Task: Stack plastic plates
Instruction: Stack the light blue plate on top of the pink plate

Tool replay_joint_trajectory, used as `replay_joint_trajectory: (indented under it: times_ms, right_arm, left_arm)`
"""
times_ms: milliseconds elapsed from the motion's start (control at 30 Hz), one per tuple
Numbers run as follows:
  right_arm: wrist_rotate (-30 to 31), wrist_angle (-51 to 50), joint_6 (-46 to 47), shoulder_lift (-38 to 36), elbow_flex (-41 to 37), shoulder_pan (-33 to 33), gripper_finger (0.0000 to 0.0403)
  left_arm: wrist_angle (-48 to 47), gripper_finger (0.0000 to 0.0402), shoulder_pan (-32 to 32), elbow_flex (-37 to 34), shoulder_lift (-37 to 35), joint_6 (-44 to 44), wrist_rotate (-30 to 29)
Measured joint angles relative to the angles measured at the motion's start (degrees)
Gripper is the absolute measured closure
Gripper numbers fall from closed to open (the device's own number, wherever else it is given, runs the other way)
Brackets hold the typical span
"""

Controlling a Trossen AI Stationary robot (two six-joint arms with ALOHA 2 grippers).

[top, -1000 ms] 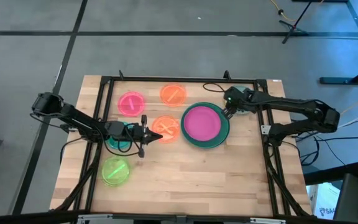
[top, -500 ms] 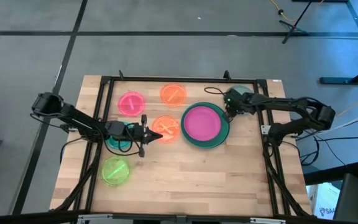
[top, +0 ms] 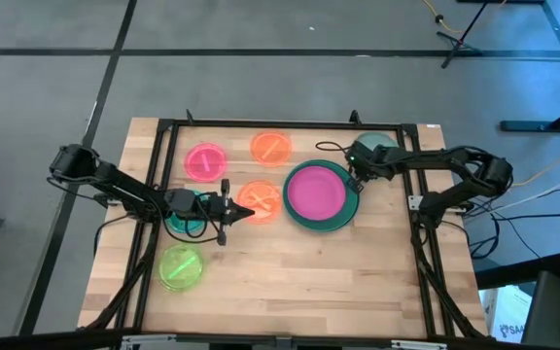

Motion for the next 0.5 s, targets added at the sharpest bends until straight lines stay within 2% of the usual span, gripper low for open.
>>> replay_joint_trajectory:
  times_ms: [67,267,500]
  right_arm:
    - [0.2,0.2,-1.1,0.0,0.0,0.0,0.0395]
    - [1.2,-2.3,-1.7,-0.9,2.1,1.0,0.0399]
    - [2.1,-6.5,-1.0,-6.0,7.1,9.5,0.04]
  left_arm:
    - [0.0,0.0401,0.0,0.0,0.0,0.0,0.0]
    - [0.0,0.0401,0.0,0.0,0.0,0.0,0.0]
    - [-0.4,0.0401,0.0,0.0,0.0,0.0,0.0]
